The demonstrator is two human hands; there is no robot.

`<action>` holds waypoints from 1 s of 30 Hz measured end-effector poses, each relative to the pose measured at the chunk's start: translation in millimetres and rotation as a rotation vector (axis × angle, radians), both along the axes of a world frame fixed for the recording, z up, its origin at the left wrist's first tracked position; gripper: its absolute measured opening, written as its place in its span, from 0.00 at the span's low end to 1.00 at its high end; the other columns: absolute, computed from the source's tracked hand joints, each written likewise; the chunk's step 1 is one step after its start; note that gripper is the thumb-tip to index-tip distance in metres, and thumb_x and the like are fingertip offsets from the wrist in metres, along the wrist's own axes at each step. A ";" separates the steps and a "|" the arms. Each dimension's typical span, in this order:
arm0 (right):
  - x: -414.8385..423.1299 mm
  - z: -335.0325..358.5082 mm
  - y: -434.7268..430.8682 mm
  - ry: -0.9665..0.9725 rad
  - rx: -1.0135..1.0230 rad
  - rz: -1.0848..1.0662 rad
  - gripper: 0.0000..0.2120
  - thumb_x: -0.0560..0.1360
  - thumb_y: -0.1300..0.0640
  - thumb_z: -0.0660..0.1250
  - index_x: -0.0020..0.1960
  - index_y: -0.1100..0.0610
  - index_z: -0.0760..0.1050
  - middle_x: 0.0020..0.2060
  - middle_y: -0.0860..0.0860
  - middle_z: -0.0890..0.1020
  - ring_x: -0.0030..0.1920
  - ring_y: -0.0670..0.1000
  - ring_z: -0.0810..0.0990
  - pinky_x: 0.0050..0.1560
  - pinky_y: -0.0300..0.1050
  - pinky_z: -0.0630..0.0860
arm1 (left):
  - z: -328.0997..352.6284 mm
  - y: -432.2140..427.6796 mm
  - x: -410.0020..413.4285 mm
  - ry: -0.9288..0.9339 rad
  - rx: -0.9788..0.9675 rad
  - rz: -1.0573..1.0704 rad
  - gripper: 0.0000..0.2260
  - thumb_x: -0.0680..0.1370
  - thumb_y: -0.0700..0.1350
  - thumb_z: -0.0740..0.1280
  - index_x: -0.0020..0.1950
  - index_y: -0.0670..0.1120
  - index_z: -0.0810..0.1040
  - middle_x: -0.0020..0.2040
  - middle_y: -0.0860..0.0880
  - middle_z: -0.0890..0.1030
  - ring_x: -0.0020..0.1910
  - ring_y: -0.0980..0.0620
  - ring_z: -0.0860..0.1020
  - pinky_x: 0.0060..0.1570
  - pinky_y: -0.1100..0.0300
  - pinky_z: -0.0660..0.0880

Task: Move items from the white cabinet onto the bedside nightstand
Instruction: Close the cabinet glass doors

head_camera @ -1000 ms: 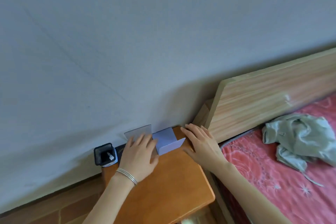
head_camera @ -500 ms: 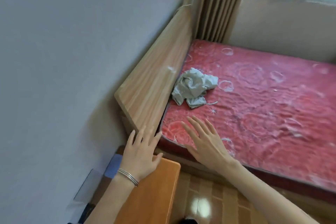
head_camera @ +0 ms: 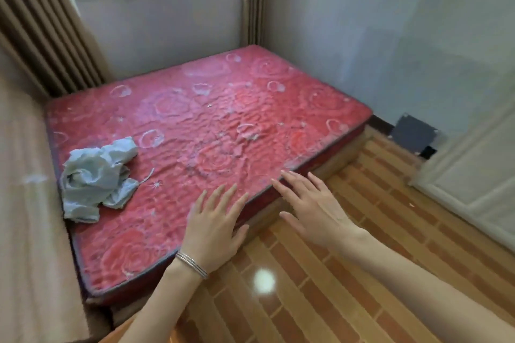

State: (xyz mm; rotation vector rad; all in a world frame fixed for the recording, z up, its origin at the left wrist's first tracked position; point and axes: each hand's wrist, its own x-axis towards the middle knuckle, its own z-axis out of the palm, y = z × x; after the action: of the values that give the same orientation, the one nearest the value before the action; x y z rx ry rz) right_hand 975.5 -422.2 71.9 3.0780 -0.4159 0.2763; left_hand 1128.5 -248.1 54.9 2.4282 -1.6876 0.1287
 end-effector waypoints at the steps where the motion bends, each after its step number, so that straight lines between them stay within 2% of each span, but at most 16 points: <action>1: -21.8 5.2 -12.5 0.001 -0.013 -0.058 0.30 0.74 0.47 0.66 0.72 0.55 0.63 0.69 0.57 0.69 0.69 0.56 0.67 0.67 0.58 0.63 | 4.3 -20.4 -10.5 -0.010 -0.016 -0.056 0.26 0.74 0.59 0.55 0.68 0.51 0.73 0.66 0.46 0.74 0.66 0.43 0.72 0.64 0.43 0.67; 9: -200.6 54.7 -85.6 0.014 -0.107 -0.436 0.30 0.74 0.46 0.65 0.72 0.54 0.62 0.69 0.55 0.69 0.69 0.55 0.66 0.68 0.57 0.61 | 50.8 -176.9 -139.7 -0.043 -0.124 -0.429 0.26 0.74 0.59 0.56 0.68 0.50 0.73 0.65 0.46 0.75 0.64 0.42 0.73 0.62 0.42 0.69; 13: -279.7 78.2 -112.9 0.007 -0.152 -0.551 0.29 0.75 0.45 0.64 0.73 0.53 0.62 0.69 0.55 0.69 0.69 0.55 0.66 0.68 0.58 0.61 | 75.0 -234.0 -211.4 -0.078 -0.164 -0.549 0.26 0.74 0.58 0.55 0.69 0.50 0.72 0.67 0.46 0.74 0.66 0.44 0.71 0.64 0.43 0.67; 17: -343.4 95.8 -136.3 -0.004 -0.201 -0.631 0.28 0.76 0.44 0.58 0.73 0.54 0.62 0.68 0.55 0.69 0.69 0.54 0.66 0.68 0.57 0.60 | 89.1 -277.5 -271.6 -0.098 -0.201 -0.633 0.26 0.75 0.58 0.55 0.70 0.51 0.70 0.69 0.47 0.72 0.69 0.45 0.68 0.67 0.43 0.64; 21: -390.1 104.6 -153.3 -0.032 -0.207 -0.704 0.28 0.76 0.43 0.50 0.73 0.53 0.61 0.70 0.54 0.68 0.70 0.53 0.64 0.69 0.55 0.57 | 95.4 -306.2 -317.8 -0.117 -0.227 -0.726 0.25 0.75 0.57 0.57 0.71 0.51 0.68 0.70 0.48 0.70 0.70 0.45 0.66 0.68 0.44 0.62; 30: -424.4 73.6 -198.2 -0.046 -0.194 -0.773 0.27 0.76 0.47 0.51 0.73 0.55 0.61 0.69 0.56 0.69 0.70 0.54 0.64 0.69 0.58 0.62 | 77.3 -371.9 -344.8 -0.142 -0.191 -0.822 0.27 0.73 0.56 0.57 0.72 0.52 0.66 0.71 0.48 0.68 0.70 0.46 0.66 0.68 0.45 0.62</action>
State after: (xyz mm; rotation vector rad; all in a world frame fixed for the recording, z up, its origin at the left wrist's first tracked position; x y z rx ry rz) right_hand 551.1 -620.3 145.5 2.4814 -1.4090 0.3239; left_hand 783.7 -620.0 132.2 1.4632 -2.4448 0.3251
